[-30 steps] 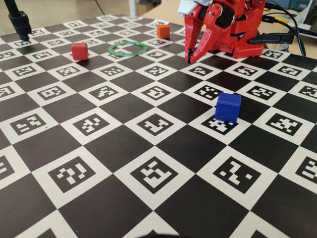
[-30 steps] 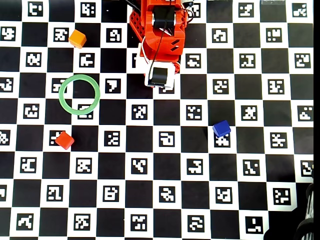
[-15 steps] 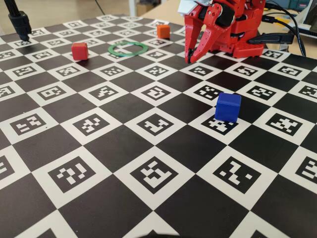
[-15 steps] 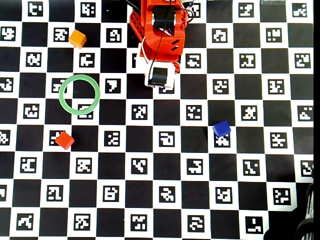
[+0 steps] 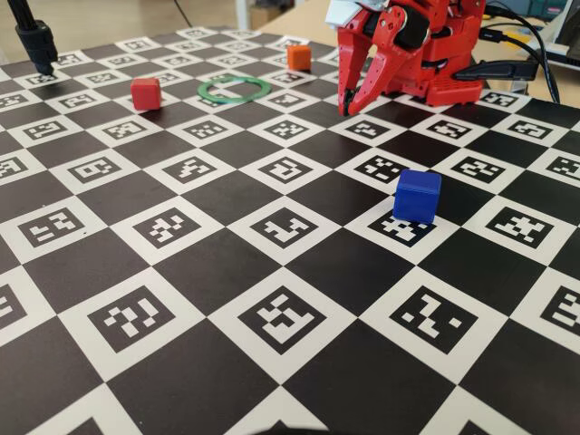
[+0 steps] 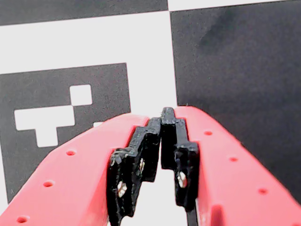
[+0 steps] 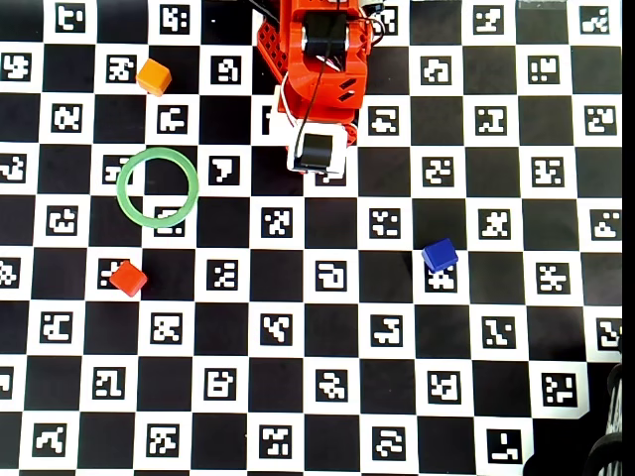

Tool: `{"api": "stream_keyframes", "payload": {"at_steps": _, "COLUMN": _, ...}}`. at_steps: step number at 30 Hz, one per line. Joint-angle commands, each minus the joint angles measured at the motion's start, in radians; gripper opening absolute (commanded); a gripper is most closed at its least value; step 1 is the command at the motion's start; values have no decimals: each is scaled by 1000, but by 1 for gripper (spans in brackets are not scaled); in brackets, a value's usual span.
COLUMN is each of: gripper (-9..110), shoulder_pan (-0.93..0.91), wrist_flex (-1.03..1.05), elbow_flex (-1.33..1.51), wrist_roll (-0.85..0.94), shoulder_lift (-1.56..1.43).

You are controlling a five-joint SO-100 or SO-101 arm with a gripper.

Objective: Grab the red cube then put it in the green circle then put the blue cube on top and finally the orange cube on top

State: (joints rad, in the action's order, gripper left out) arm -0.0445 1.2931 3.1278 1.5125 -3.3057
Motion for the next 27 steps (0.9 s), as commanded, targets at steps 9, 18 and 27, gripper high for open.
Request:
{"api": "stream_keyframes", "payload": {"at_steps": 9, "gripper": -6, "shoulder_pan": 6, "wrist_flex": 66, "elbow_flex": 52, "wrist_roll": 5, "shoulder_lift": -52}}
{"api": "stream_keyframes", "payload": {"at_steps": 18, "gripper": -6, "shoulder_pan": 14, "wrist_flex": 66, "elbow_flex": 52, "wrist_roll": 6, "shoulder_lift": -52}}
{"api": "stream_keyframes", "payload": {"at_steps": 27, "gripper": -6, "shoulder_pan": 29, "wrist_flex": 61, "elbow_flex": 52, "wrist_roll": 34, "shoulder_lift": -54}}
